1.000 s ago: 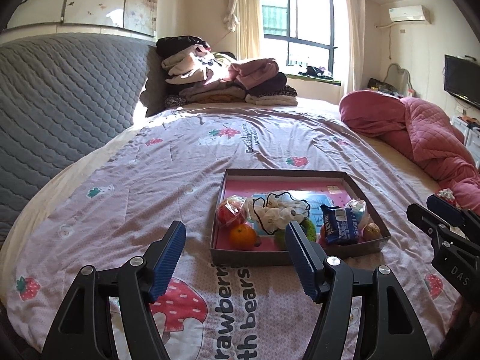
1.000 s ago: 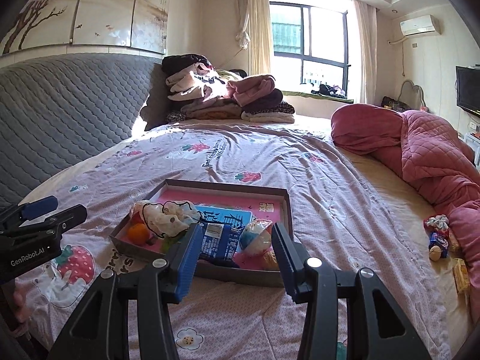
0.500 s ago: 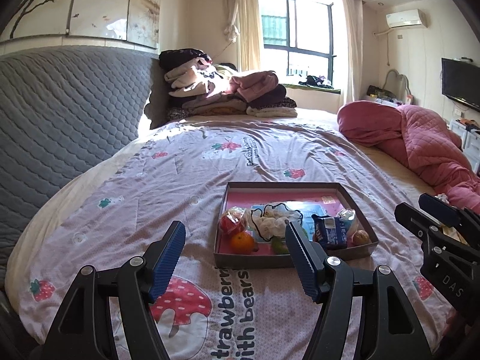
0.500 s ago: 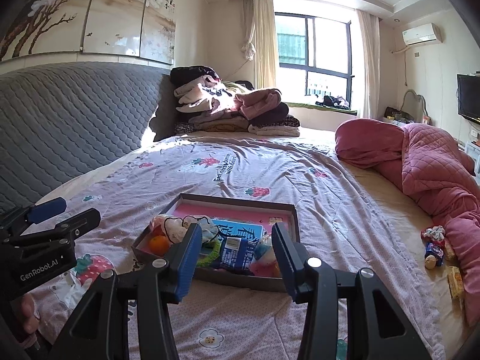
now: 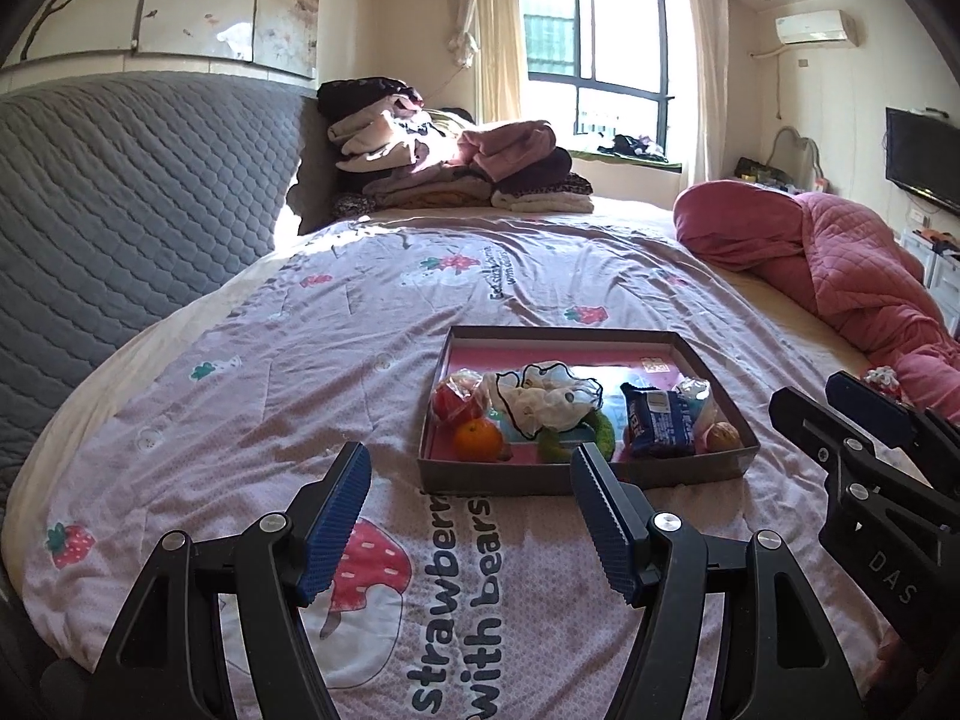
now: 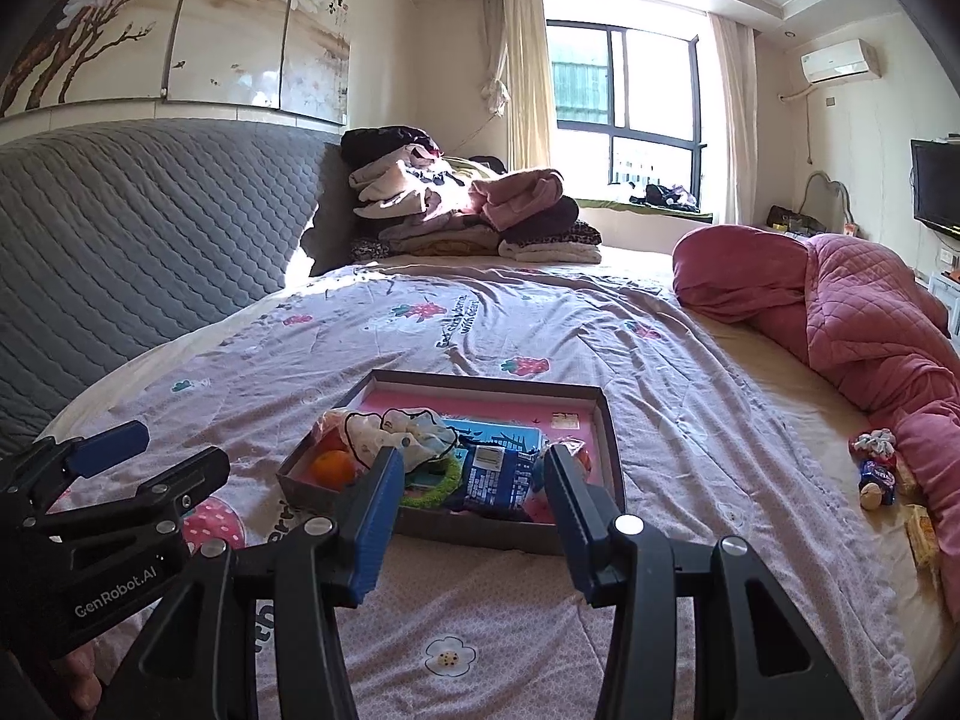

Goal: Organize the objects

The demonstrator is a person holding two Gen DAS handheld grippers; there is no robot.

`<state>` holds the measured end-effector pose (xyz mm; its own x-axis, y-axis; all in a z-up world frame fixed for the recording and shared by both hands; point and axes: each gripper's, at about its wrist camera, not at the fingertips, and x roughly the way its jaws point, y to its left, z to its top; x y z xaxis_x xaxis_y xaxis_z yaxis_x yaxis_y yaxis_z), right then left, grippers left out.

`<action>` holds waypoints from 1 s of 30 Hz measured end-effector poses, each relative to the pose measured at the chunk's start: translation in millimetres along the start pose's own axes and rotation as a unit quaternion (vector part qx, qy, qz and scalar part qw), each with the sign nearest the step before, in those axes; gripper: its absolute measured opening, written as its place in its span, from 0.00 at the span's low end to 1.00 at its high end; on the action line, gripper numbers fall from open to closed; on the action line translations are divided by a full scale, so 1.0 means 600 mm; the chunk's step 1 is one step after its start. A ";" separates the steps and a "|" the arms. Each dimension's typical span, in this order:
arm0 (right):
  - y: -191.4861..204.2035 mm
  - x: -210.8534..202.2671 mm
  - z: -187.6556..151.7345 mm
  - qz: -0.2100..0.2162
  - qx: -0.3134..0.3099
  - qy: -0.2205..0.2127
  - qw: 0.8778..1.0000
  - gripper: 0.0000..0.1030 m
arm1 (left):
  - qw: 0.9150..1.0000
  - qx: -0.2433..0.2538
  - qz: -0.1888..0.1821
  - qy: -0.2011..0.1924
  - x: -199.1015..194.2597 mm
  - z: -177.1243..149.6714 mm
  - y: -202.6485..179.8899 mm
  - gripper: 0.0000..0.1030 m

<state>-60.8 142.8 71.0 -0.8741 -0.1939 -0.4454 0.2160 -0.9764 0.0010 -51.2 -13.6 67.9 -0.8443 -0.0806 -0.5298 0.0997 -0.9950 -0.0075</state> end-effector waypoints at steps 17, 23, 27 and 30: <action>-0.007 0.028 -0.046 0.002 0.018 0.019 1.000 0.47 | 1.000 0.003 0.005 0.018 0.039 -0.046 -0.011 0.69; -0.009 0.027 -0.059 0.003 0.025 0.022 0.999 0.47 | 1.000 -0.005 -0.001 0.024 0.044 -0.061 -0.011 0.69; -0.005 0.031 -0.075 0.011 0.019 0.018 1.000 0.47 | 0.999 -0.008 -0.007 0.032 0.052 -0.074 -0.012 0.69; -0.004 0.038 -0.091 0.011 0.021 0.027 0.999 0.47 | 0.999 -0.003 -0.007 0.031 0.057 -0.085 -0.013 0.69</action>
<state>-57.7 145.7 12.1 -0.8442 -0.2112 -0.4926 0.2158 -0.9752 0.0484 -54.3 -5.5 6.5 -0.8111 -0.0620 -0.5816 0.0907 -0.9957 -0.0203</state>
